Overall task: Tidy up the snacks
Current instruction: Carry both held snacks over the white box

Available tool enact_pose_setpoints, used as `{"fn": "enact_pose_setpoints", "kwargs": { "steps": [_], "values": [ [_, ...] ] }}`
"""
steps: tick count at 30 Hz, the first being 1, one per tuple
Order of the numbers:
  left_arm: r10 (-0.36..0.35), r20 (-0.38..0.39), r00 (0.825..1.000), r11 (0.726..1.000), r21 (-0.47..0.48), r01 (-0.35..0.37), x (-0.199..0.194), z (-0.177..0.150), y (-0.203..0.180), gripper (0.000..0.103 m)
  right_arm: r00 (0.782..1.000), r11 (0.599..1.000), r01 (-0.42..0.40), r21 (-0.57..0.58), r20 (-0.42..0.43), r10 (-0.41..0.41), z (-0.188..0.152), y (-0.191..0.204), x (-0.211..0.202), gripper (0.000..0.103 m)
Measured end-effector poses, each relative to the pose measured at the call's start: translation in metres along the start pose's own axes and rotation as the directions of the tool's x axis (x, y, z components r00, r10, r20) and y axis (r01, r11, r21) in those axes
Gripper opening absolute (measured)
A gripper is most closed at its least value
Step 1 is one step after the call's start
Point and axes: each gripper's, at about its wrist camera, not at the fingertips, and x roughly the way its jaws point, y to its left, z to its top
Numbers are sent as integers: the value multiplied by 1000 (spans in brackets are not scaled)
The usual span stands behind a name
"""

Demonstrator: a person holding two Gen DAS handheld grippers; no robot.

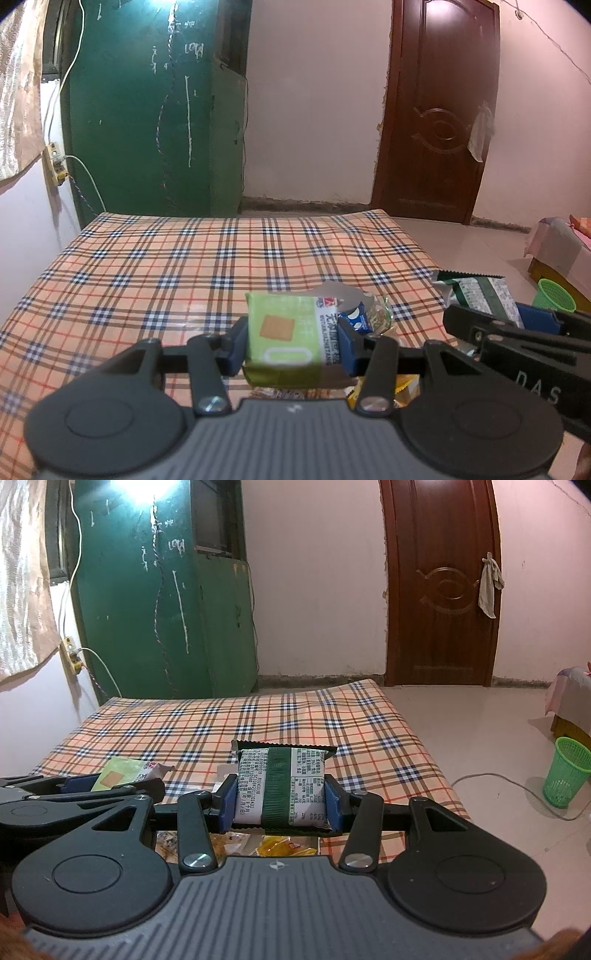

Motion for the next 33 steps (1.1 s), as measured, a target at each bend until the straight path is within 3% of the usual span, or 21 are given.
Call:
{"fn": "enact_pose_setpoints", "kwargs": {
  "steps": [33],
  "values": [
    [-13,-81,997,999,28,16,72,7,1,47,997,1000,5,-14,-73,-6,16,-4,80,59]
  ]
}}
